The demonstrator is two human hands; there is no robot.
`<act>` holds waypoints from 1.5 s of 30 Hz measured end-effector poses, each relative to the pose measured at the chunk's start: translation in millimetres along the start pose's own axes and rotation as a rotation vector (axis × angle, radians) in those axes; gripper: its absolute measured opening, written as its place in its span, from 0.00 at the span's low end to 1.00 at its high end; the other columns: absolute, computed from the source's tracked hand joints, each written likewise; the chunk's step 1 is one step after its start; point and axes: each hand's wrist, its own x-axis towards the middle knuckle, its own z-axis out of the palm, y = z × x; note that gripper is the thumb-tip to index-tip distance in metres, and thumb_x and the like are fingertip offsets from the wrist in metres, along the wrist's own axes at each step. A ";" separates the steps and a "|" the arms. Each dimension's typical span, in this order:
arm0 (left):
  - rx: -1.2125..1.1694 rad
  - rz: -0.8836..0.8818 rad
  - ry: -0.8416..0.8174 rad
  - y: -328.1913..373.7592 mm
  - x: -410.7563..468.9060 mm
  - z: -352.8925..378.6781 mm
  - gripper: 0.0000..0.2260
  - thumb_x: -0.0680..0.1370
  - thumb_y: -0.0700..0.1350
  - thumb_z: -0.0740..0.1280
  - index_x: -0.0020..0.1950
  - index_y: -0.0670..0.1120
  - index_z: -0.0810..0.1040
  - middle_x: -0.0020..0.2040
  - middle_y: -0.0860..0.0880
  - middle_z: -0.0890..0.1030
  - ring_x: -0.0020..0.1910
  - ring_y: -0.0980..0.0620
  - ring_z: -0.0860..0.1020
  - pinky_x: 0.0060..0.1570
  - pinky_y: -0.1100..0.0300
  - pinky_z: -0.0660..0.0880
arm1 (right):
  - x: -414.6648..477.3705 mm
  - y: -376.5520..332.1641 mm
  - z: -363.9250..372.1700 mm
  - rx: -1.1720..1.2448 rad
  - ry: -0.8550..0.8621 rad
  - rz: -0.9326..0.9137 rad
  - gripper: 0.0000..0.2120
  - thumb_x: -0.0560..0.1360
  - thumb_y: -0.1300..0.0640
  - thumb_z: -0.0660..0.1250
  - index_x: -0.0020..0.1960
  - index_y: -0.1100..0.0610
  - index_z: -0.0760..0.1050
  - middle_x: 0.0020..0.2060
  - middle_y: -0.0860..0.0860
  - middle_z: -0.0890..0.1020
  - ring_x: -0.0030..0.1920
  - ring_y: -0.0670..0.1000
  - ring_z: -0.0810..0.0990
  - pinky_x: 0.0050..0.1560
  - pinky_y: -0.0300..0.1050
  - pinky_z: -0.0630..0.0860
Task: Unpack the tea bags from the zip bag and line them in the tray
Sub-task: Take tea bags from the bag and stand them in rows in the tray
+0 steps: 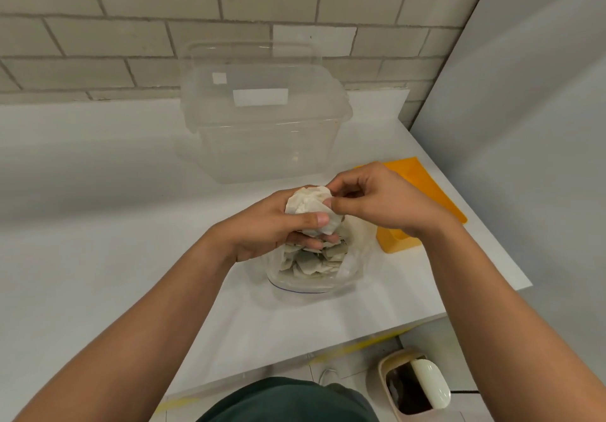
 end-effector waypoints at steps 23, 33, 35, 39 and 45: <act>0.030 0.034 0.419 -3.4 38.0 38.5 0.14 0.73 0.32 0.77 0.58 0.37 0.82 0.47 0.44 0.84 0.45 0.50 0.85 0.44 0.59 0.83 | 4.5 52.6 -21.4 0.193 0.075 -0.060 0.06 0.76 0.58 0.76 0.51 0.50 0.86 0.44 0.50 0.86 0.40 0.44 0.80 0.44 0.39 0.77; -0.377 0.018 0.442 5.9 58.2 48.1 0.14 0.85 0.45 0.64 0.67 0.40 0.78 0.60 0.37 0.85 0.58 0.36 0.85 0.58 0.52 0.82 | 16.5 73.9 -25.9 0.329 0.297 -0.062 0.03 0.79 0.62 0.71 0.49 0.54 0.82 0.43 0.49 0.85 0.42 0.49 0.82 0.40 0.48 0.83; -0.381 0.037 0.460 8.7 61.7 50.3 0.13 0.85 0.45 0.64 0.67 0.41 0.78 0.60 0.38 0.85 0.57 0.36 0.85 0.53 0.57 0.84 | 18.1 75.2 -24.1 0.410 0.361 -0.066 0.03 0.79 0.62 0.71 0.50 0.54 0.81 0.45 0.50 0.85 0.44 0.51 0.83 0.40 0.44 0.82; -0.335 0.089 0.484 10.7 71.9 54.3 0.11 0.84 0.42 0.65 0.67 0.43 0.78 0.60 0.41 0.85 0.57 0.40 0.86 0.49 0.60 0.84 | 21.1 78.3 -22.8 0.526 0.460 -0.063 0.03 0.80 0.62 0.69 0.51 0.56 0.80 0.45 0.48 0.85 0.43 0.48 0.84 0.40 0.44 0.82; -0.116 0.114 0.539 11.1 85.6 52.0 0.11 0.82 0.35 0.68 0.63 0.43 0.79 0.60 0.41 0.84 0.57 0.44 0.85 0.54 0.56 0.83 | 23.5 84.6 -26.4 0.605 0.409 -0.026 0.08 0.79 0.57 0.71 0.58 0.52 0.79 0.50 0.46 0.84 0.49 0.51 0.85 0.44 0.47 0.84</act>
